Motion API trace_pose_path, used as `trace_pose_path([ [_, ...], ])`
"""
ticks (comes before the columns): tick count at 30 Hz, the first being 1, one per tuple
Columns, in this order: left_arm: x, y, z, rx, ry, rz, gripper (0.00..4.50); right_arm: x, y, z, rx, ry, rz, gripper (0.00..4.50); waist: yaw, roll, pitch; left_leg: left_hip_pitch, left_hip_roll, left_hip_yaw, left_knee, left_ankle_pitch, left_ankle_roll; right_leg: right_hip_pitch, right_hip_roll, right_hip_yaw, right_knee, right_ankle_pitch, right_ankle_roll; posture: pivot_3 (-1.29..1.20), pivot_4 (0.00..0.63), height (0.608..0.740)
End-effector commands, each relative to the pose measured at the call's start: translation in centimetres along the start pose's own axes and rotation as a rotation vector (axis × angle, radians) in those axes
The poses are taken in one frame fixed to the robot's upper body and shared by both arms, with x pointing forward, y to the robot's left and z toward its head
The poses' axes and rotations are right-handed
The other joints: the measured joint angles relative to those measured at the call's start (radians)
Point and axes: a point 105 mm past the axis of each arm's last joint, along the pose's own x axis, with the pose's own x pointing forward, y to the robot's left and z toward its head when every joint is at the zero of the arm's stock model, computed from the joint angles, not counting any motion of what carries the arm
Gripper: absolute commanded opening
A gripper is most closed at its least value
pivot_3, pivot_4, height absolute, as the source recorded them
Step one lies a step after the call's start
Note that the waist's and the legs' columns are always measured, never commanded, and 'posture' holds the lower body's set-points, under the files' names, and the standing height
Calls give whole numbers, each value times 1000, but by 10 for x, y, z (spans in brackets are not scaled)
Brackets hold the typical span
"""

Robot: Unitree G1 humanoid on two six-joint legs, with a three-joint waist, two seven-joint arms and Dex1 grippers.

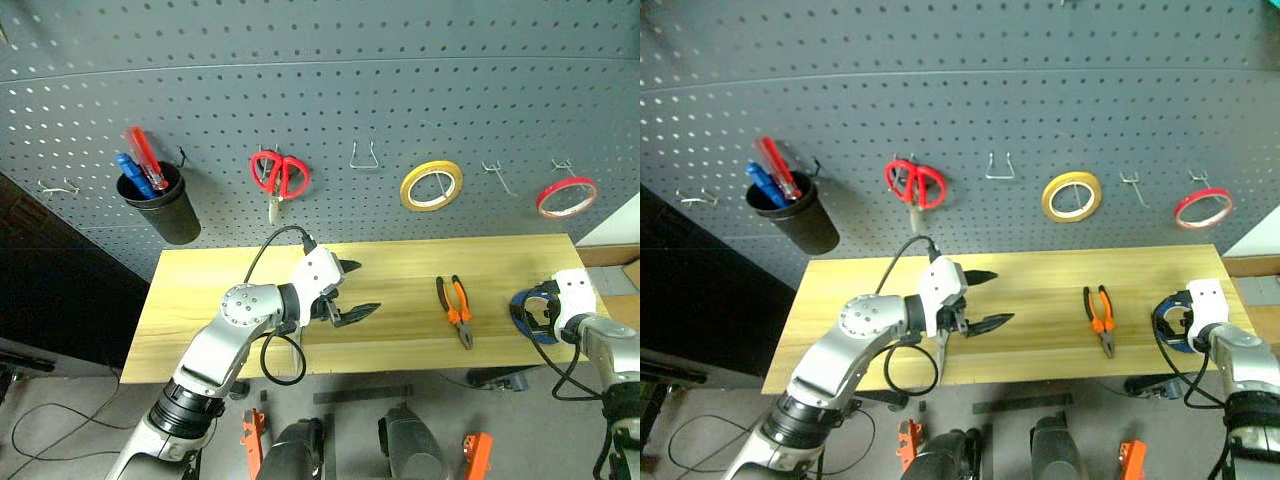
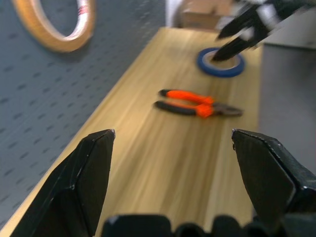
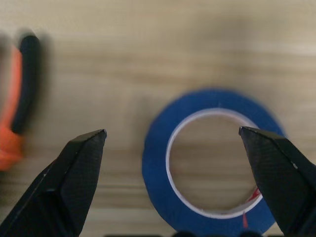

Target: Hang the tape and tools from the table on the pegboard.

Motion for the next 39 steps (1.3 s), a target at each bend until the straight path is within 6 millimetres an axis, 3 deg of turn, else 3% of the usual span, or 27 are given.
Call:
trace_pose_path([
  [1,3,-7,12,18,-39,-38,4057,4,-6,1,-21,18,5,4500,-8,0,2,-2,0,1,0,0,0,-1,0,0,0,0,0,-311,265,740],
  [9,2,-31,17,66,-21,-204,4057,19,6,-19,-10,154,83,4500,-12,-5,11,-7,2,5,3,0,0,-5,0,0,2,1,1,-290,269,740],
  [12,1,-30,17,82,-11,-214,4113,21,9,-25,-30,195,103,3894,-12,-6,11,-6,3,5,4,0,0,-5,0,0,1,1,2,-288,267,740],
  [22,-1,-22,18,97,-5,-203,4113,25,18,-40,-85,255,112,614,-9,-10,11,-7,3,3,13,0,0,-3,1,0,1,4,7,-288,249,740],
  [26,-3,-18,18,83,-9,-183,4113,20,13,-18,-238,143,64,427,-5,-10,11,-9,3,2,17,0,0,-3,1,1,2,6,9,-301,248,740],
  [30,-4,-14,18,84,-11,-178,4113,-8,19,5,-325,6,44,425,6,-7,11,-13,3,0,17,0,0,-7,0,2,5,6,10,-312,247,740],
  [36,1,-8,28,77,-54,-167,4113,-72,37,42,-445,-202,-69,421,7,-2,12,-22,2,4,17,-1,0,-21,0,2,8,6,10,-347,255,740],
  [39,3,-6,33,78,-75,-170,4113,-112,60,63,-504,-358,-158,421,6,-2,12,-23,3,6,18,0,0,-22,0,2,9,7,11,-364,259,740],
])
